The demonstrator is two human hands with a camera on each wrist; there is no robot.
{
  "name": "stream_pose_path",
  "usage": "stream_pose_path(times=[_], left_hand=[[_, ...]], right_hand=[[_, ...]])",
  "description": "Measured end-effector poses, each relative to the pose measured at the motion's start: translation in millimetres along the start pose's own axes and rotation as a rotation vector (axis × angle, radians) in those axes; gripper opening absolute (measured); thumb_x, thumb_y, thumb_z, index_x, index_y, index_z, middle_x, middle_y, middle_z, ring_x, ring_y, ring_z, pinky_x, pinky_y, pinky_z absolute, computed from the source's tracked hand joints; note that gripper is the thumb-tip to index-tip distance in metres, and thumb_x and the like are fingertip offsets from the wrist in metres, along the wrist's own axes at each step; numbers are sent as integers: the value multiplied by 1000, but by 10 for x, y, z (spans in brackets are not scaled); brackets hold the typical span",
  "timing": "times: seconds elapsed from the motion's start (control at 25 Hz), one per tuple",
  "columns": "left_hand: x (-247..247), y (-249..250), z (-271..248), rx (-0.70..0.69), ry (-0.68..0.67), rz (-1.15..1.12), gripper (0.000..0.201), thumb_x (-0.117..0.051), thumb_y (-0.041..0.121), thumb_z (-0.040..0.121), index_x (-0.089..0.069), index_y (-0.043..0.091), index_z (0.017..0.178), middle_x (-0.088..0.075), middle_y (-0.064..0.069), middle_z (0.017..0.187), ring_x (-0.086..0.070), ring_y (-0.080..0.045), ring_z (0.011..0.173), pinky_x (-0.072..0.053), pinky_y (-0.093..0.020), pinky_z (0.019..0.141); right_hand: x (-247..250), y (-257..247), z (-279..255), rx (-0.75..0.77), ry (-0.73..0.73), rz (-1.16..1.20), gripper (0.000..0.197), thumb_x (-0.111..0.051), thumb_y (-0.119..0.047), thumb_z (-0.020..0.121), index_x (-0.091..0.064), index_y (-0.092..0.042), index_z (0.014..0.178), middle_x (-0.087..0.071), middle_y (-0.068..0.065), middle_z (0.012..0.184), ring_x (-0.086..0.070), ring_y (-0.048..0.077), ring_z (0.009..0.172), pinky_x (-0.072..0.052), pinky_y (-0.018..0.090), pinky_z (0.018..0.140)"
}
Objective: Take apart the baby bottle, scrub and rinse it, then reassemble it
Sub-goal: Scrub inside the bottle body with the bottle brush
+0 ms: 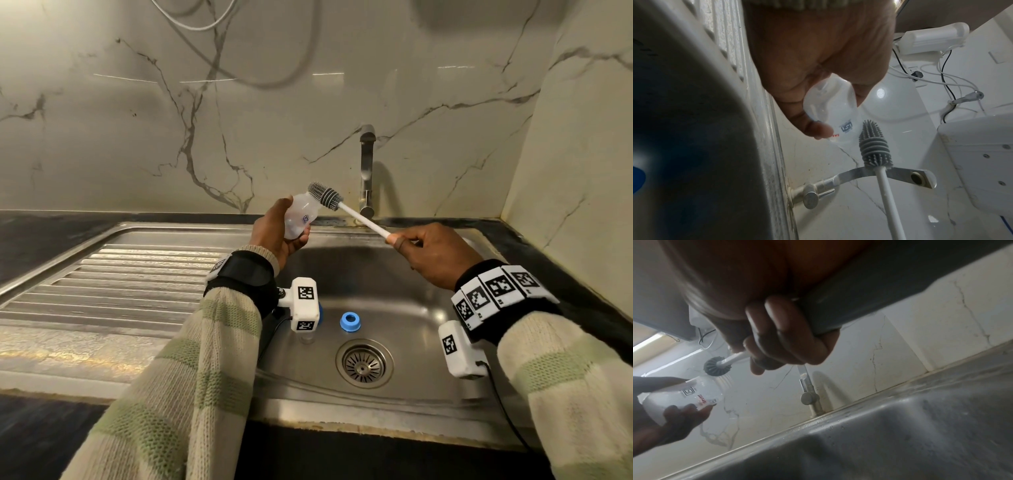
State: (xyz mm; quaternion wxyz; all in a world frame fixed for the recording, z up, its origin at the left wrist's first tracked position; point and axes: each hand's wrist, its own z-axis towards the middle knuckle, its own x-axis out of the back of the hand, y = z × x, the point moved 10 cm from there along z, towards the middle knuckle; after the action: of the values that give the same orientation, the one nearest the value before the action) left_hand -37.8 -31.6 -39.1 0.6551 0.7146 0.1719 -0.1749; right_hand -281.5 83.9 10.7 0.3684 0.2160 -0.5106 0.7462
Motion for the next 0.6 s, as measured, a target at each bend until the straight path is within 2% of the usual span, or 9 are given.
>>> stream_pose_path(times=[0.12, 0.24, 0.36, 0.44, 0.52, 0.6], left_hand=[[8, -6, 7, -11, 16, 4, 22, -63, 32, 95, -58, 17, 110, -63, -21, 115, -64, -25, 76, -58, -29, 59], [73, 0, 22, -18, 68, 20, 21, -64, 31, 94, -57, 17, 108, -61, -19, 119, -65, -29, 88, -59, -32, 63], [79, 6, 44, -16, 64, -17, 25, -63, 31, 95, -57, 14, 112, -63, -20, 118, -65, -27, 84, -56, -30, 56], [64, 13, 38, -13, 52, -49, 25, -62, 33, 96, -58, 13, 111, -65, -20, 113, -65, -25, 80, -56, -29, 56], [22, 6, 28, 1, 3, -43, 36, -61, 40, 96, -58, 12, 118, -65, -17, 108, -64, -22, 78, -56, -28, 57], [-17, -7, 2, 15, -39, -13, 42, -62, 40, 94, -56, 11, 124, -64, -15, 103, -61, -18, 71, -55, -26, 59]], right_hand=[[-15, -4, 8, 8, -12, -13, 29, -52, -39, 97, -73, -22, 107, -57, -12, 58, -51, 5, 54, -36, 21, 51], [-41, -7, -13, 3, -47, -11, 24, -54, -37, 97, -73, -24, 105, -59, -13, 54, -53, 2, 49, -37, 15, 46], [-15, 15, 10, 8, -16, -25, 29, -53, -40, 97, -74, -22, 107, -62, -6, 63, -54, 11, 54, -40, 24, 50], [-25, 10, 10, 2, -21, -11, 28, -54, -40, 96, -74, -22, 106, -60, -8, 62, -54, 11, 56, -39, 23, 52], [-20, 21, 15, -1, -9, -29, 29, -53, -39, 97, -74, -22, 106, -59, -9, 62, -54, 9, 56, -39, 23, 51], [-5, 25, -3, -15, -10, -14, 27, -53, -38, 97, -74, -21, 104, -57, -11, 55, -52, 3, 49, -37, 17, 45]])
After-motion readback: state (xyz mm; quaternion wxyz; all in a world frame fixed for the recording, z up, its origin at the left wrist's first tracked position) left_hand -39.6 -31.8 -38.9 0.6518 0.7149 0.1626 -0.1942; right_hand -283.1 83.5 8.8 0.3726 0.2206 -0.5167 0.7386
